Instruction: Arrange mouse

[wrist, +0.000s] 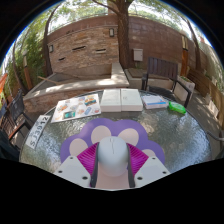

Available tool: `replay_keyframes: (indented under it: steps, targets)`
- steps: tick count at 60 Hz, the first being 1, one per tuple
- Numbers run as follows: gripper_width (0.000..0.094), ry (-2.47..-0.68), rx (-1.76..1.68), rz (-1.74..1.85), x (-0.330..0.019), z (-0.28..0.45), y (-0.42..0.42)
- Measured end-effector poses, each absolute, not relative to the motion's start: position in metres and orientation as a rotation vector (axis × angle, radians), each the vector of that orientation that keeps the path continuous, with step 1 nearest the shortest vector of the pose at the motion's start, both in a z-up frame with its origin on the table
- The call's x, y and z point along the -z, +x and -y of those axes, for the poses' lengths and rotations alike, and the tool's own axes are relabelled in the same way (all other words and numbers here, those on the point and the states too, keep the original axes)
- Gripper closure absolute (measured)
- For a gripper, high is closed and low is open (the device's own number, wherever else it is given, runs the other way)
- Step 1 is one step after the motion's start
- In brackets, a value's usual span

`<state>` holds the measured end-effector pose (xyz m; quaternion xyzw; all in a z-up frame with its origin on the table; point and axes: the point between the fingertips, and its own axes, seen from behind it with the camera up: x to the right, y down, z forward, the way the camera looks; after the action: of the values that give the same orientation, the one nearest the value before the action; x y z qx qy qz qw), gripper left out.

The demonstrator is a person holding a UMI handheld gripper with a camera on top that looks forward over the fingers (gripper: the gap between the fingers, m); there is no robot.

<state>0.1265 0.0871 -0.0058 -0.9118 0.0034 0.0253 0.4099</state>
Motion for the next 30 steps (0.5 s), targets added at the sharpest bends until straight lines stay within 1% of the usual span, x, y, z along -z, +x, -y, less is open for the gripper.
replay_keyframes:
  steps: [4,5,8,9,12,13,15,16,20,25,30]
  targets:
    - [0.0452,-2.319,-0.037,-0.016,0.009,-0.088,0.131]
    - [0.044,-2.303,-0.032,-0.012,0.015,-0.095,0.132]
    - [0.0383,-2.298,-0.02,0.005,0.008,-0.094,0.13]
    - [0.0334,-2.304,-0.017,0.013,0.006,-0.091,0.129]
    - [0.0126,-2.312,-0.028,0.035,-0.006,-0.083,0.124]
    - [0.0073,-2.308,-0.033,0.039,-0.012,-0.079,0.122]
    - [0.0117,-2.297,-0.038,0.043,-0.027,-0.072,0.121]
    - [0.0118,-2.291,-0.037,0.044,-0.035,-0.067,0.121]
    - [0.0078,-2.278,-0.015,0.061,-0.062,-0.046,0.12]
    - [0.0086,-2.265,0.014,0.089,-0.105,-0.008,0.119]
    - [0.0086,-2.257,0.026,0.095,-0.141,0.033,0.116]
